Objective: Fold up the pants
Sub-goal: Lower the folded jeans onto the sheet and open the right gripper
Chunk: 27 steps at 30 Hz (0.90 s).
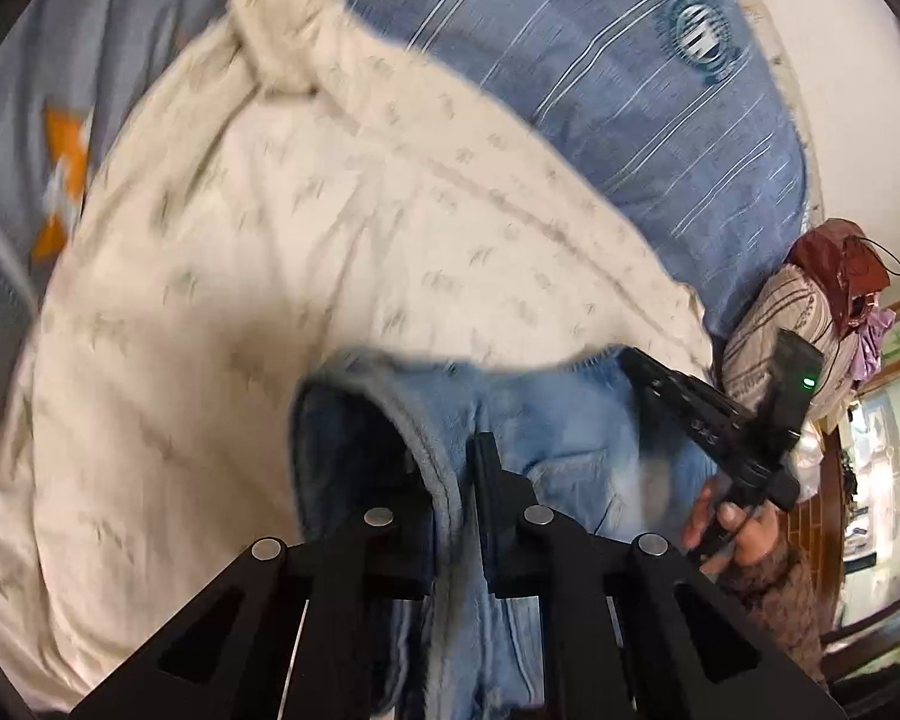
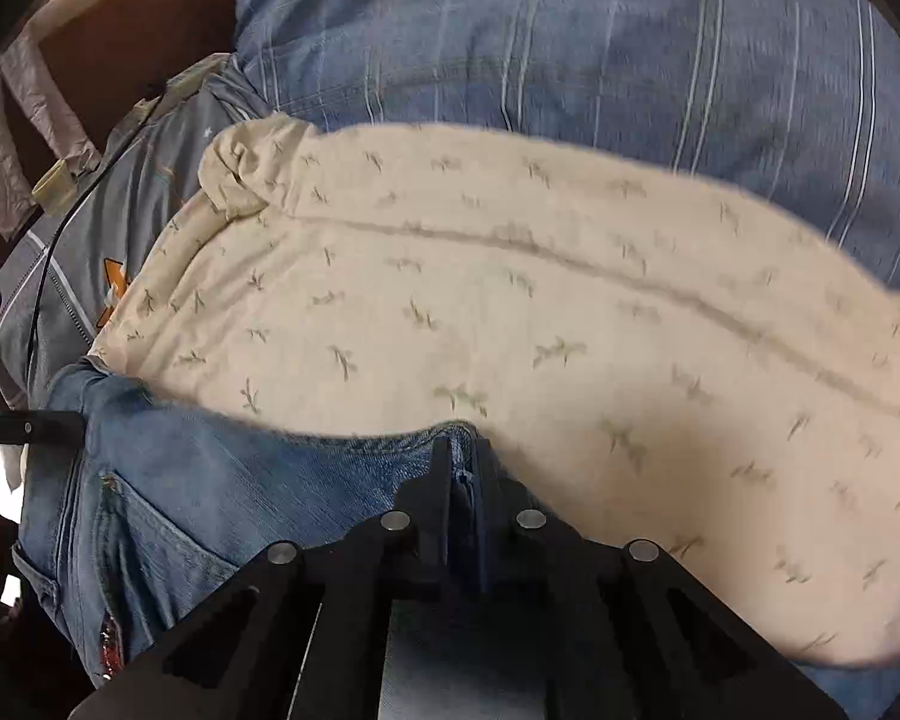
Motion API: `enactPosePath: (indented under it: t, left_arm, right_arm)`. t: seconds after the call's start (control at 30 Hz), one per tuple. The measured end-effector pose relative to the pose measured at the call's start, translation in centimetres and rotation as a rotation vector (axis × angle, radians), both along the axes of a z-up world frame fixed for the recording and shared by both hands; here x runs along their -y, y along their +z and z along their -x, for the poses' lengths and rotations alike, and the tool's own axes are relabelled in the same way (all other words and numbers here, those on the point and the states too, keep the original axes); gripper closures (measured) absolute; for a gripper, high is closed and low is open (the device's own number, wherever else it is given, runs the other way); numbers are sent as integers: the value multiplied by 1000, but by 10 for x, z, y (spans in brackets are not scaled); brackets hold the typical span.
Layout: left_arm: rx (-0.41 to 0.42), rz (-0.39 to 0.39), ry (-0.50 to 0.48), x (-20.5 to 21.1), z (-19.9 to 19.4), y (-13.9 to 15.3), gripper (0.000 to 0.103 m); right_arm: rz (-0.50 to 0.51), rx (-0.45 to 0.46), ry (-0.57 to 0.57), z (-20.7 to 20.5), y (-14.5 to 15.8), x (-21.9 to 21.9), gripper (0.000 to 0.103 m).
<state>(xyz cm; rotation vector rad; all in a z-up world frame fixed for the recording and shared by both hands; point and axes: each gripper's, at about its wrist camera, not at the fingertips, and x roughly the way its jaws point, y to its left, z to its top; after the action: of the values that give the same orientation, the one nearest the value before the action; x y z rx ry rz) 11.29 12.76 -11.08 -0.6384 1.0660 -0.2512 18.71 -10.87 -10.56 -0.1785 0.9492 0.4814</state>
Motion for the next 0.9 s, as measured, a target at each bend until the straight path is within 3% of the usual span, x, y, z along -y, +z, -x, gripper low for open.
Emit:
enactPosePath:
  t: [0.07,0.2,0.27,0.3,0.37,0.5,0.63,0.73,0.77,0.9]
  left_arm:
    - [10,-70,1,7,-5,-1,93]
    - [-77,-150,-10,17,-16,-25,92]
    - [-88,-107,1,14,-14,-25,91]
    - [-83,-91,9,10,-9,-20,91]
    - [-59,-63,6,4,2,-9,88]
    - [-20,-55,15,-11,42,9,86]
    - [-8,43,14,-21,96,19,67]
    - [-27,116,1,-21,126,16,60]
    - [-36,126,-6,-19,134,14,59]
    - [-82,148,-25,-13,138,-1,56]
  right_arm:
    - [-39,36,-28,1,12,5,102]
    - [29,-26,-69,-14,-26,0,100]
    - [-21,-21,-119,-14,-23,2,96]
    - [-57,-29,-151,-13,-19,6,89]
    - [-127,-27,-187,-4,-9,17,86]
    - [-259,-20,-235,36,14,47,68]
    - [-437,-69,-251,94,24,78,54]
    - [-564,-144,-227,133,17,90,43]
    - [-643,-200,-205,152,9,95,43]
    - [-783,-365,-179,185,-22,93,41]
